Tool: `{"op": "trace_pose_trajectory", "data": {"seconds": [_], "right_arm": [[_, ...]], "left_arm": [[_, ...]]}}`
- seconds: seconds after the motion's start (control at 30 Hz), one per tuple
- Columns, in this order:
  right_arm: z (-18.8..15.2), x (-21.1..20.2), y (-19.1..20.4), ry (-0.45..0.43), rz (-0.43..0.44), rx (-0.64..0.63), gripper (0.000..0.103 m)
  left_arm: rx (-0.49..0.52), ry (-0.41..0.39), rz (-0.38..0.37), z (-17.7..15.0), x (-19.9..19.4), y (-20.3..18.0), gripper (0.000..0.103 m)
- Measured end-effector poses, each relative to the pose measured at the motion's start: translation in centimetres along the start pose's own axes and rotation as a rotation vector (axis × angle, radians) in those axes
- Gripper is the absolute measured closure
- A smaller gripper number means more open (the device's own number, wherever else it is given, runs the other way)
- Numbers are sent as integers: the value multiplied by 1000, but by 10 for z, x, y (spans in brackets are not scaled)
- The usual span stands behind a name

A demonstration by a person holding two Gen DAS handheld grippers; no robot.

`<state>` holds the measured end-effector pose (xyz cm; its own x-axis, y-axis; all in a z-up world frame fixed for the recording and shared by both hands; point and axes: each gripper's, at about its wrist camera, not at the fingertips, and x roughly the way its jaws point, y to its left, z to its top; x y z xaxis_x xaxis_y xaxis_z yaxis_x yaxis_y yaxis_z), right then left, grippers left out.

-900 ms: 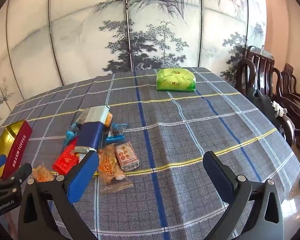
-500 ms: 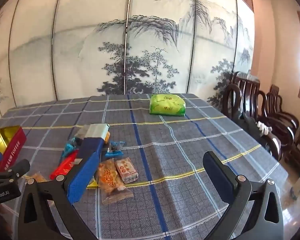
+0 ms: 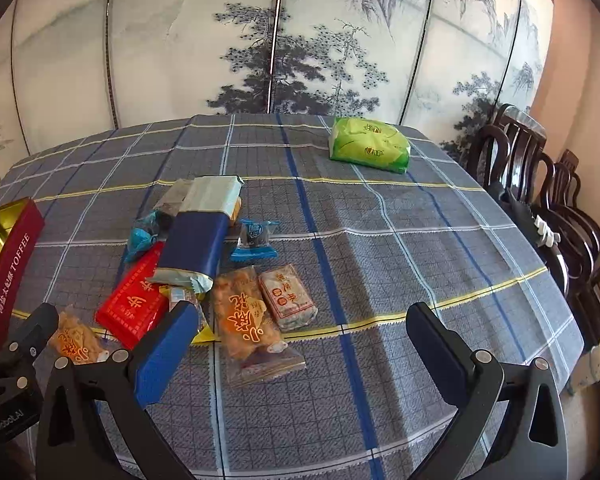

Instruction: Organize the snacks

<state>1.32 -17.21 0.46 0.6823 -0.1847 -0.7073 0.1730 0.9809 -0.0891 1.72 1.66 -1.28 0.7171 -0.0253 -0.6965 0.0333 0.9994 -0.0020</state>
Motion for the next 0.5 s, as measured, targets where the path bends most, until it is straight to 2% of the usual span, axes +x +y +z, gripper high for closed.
{"op": "trace_pose_trajectory", "data": {"seconds": [0.5], "right_arm": [[-5, 5, -1, 39, 21, 14, 0]], "left_arm": [[19, 19, -22, -4, 2, -9, 0]]}}
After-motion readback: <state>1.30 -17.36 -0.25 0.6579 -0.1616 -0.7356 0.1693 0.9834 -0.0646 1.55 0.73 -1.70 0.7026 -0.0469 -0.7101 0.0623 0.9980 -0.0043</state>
